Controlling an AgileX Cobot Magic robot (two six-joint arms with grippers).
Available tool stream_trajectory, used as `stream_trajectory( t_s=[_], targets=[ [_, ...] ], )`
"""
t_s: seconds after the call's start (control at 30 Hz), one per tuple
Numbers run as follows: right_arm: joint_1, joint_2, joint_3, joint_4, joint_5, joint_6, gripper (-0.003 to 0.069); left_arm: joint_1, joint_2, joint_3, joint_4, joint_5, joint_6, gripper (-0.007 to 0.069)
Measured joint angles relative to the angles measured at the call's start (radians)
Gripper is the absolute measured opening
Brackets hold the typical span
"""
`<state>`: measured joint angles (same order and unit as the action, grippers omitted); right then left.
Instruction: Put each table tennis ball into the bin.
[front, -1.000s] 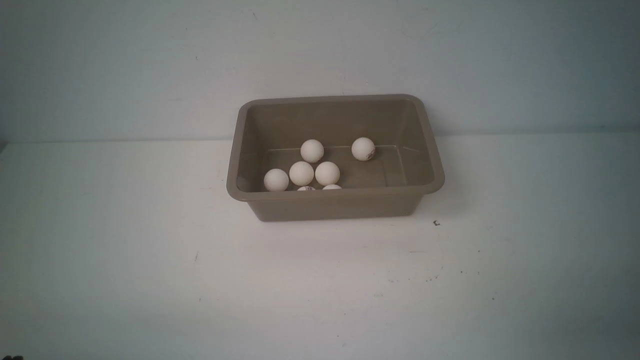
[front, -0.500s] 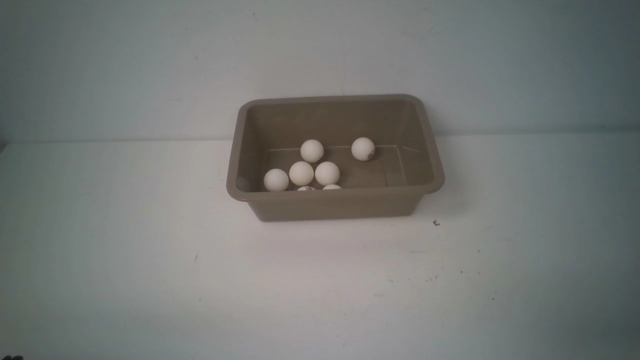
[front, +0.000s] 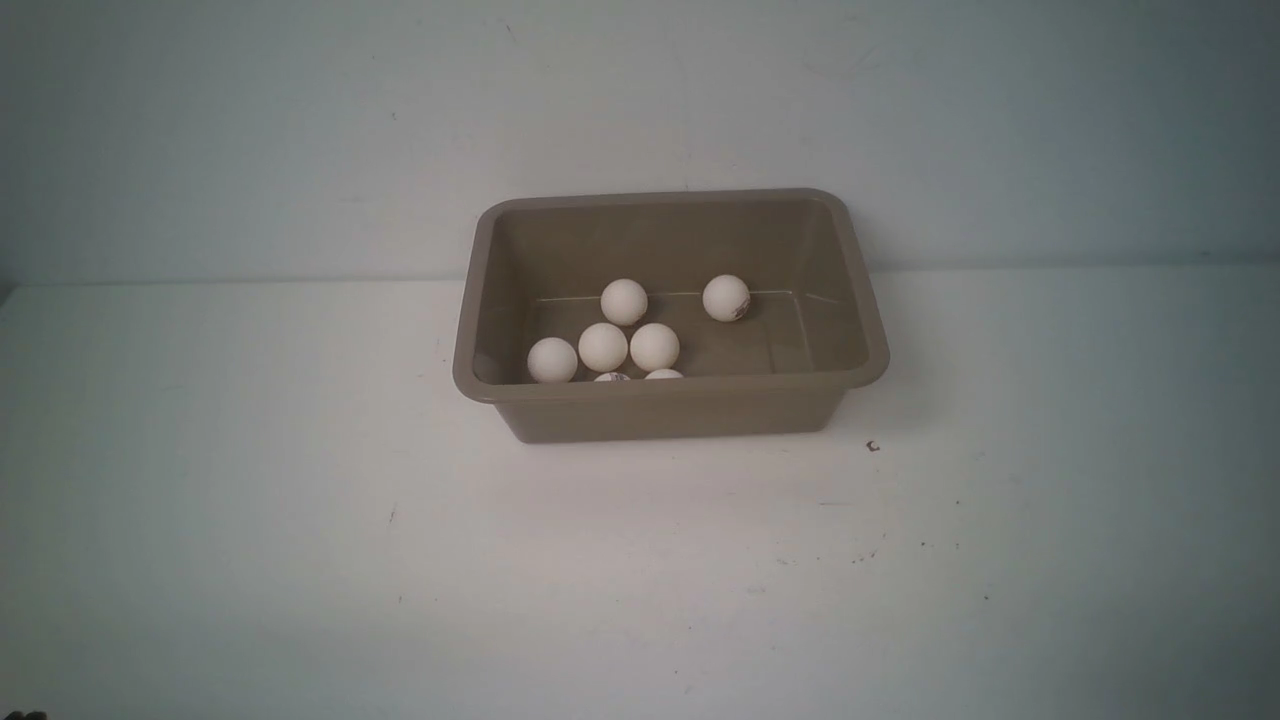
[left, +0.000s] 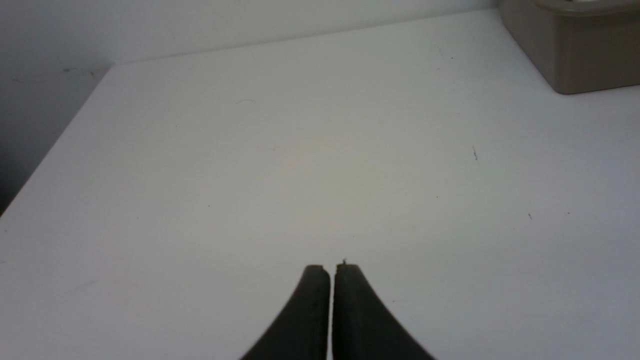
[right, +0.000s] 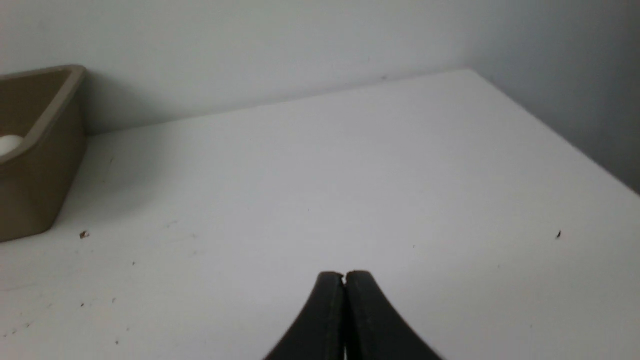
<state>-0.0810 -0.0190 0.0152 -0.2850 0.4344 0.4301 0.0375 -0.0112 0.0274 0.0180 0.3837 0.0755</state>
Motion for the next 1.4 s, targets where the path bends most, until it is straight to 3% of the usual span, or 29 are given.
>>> stream_trajectory(
  t_s=[0.9, 1.1, 1.4],
  targets=[
    [0.0, 0.0, 0.007, 0.031, -0.051, -0.017, -0.0016, 0.0, 0.0, -0.001, 0.0, 0.0, 0.0, -0.0004],
    [0.0, 0.0, 0.007, 0.049, -0.051, -0.112, -0.0016, 0.0, 0.0, -0.001, 0.0, 0.0, 0.0, -0.0004],
    [0.0, 0.0, 0.007, 0.253, -0.055, -0.327, -0.0016, 0.0, 0.0, -0.001, 0.0, 0.0, 0.0, -0.0004]
  ],
)
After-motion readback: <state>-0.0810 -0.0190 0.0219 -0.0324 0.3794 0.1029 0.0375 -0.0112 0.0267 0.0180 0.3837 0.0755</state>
